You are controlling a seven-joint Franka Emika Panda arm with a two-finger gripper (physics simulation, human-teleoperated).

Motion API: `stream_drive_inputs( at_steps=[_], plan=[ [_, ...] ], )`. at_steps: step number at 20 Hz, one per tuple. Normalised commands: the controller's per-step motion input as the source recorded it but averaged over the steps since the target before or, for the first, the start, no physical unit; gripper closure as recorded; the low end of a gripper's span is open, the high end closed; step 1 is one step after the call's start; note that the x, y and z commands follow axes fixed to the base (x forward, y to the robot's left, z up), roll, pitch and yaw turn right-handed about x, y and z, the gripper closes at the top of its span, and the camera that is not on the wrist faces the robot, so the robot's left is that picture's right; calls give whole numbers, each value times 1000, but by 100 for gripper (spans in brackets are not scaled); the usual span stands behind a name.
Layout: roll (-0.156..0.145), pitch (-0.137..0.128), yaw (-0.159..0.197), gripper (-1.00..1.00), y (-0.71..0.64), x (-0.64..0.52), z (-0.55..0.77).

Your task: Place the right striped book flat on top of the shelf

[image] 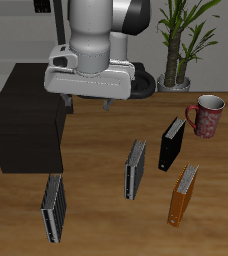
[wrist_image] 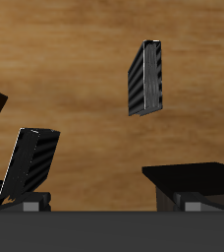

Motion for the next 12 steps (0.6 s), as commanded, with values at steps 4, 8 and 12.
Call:
stream_drive_inputs(
  at_steps=[4, 8, 12],
  plan=[
    [-57, -39, -17, -100, -313, 382, 100],
    [-13, -5, -20, -100, -374, 486, 71],
    [11, -10, 18, -100, -213, 379, -134]
  ],
)
